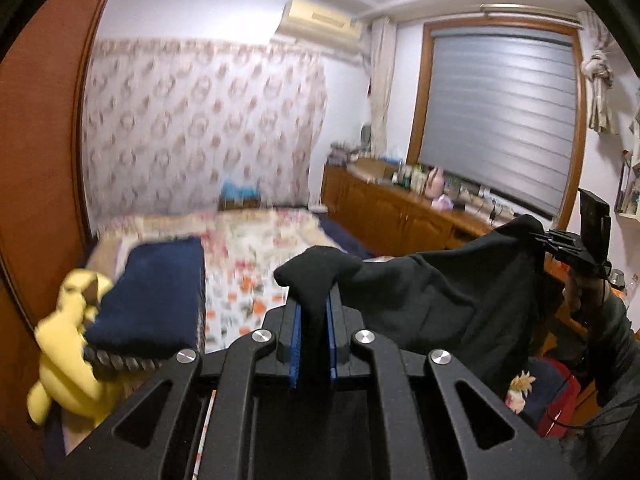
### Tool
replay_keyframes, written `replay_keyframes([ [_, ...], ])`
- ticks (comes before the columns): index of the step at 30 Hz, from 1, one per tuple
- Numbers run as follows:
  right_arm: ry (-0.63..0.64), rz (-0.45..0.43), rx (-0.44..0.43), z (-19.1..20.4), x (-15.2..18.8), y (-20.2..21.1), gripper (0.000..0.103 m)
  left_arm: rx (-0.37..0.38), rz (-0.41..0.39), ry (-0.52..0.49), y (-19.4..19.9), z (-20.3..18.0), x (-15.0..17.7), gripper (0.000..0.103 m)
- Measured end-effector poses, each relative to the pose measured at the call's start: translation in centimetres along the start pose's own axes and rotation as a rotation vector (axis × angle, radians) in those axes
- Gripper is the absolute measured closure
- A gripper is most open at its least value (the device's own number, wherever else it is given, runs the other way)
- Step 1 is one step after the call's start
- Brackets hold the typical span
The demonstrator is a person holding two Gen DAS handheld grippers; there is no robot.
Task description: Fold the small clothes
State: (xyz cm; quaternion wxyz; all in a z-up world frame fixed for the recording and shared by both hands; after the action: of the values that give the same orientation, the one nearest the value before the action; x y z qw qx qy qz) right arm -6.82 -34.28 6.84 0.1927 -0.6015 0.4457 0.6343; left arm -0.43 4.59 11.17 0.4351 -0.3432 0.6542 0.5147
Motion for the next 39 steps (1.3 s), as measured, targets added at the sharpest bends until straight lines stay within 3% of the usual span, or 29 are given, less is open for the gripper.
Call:
replay_keyframes([
  [6, 0.054, -0.122, 0.033, 0.4, -4.0, 5.6, 0.093, -0.020, -0.119, -0.027, 4.3, -0.8, -3.4, 0.092],
  [12, 0.091, -0.203, 0.049, 0.2, -7.0, 9.3, 0.093, -0.022, -0.198, -0.022, 6.2, -0.6, -6.1, 0.092],
  [17, 0.109, -0.233, 0.061, -0.6, -8.0, 8.7, 0.093, -0.064, -0.236, -0.021, 5.1, 0.7, -8.8, 0.092],
  [19, 0.099, -0.205, 0.065, -1.5, -8.4, 6.6, 0.093, -0.089, -0.215, -0.016, 2.7, 1.5, -9.3, 0.092],
  [24, 0.048, -0.076, 0.108, -3.8, -8.4, -4.6, 0.093, -0.175, -0.120, -0.019, -6.9, 4.0, -8.8, 0.089],
  [27, -0.033, 0.035, 0.146, -7.1, -7.1, -13.1, 0.093, -0.268, -0.005, -0.056, -15.0, 6.1, -6.8, 0.075],
  [30, -0.113, 0.195, 0.202, -9.8, -4.5, -21.5, 0.072, -0.287, 0.120, -0.046, -20.8, 8.3, -4.2, 0.066],
  [33, -0.178, 0.327, 0.260, -11.4, -1.1, -27.0, 0.066, -0.249, 0.201, -0.039, -22.8, 8.5, -1.6, 0.044],
  [35, -0.204, 0.355, 0.261, -11.5, 0.7, -28.3, 0.065, -0.221, 0.226, -0.034, -22.8, 7.9, 0.0, 0.023],
  [39, -0.220, 0.366, 0.212, -11.1, 2.3, -28.5, 0.064, -0.187, 0.281, -0.059, -22.3, 6.3, 2.8, 0.022],
])
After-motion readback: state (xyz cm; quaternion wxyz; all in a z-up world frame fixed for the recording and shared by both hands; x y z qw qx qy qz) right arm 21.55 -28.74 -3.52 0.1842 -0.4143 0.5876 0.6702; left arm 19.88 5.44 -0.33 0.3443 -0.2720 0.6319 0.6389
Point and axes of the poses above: each gripper's, at about its wrist camera, not at the fingertips, and y roughly against the way its jaws point, z to its left, x to its underside, the point moved 3 cm from there along -y, roughly the way its jaws point, and after that the axes turned 7 degrees about -x, right-handed, at the moved point
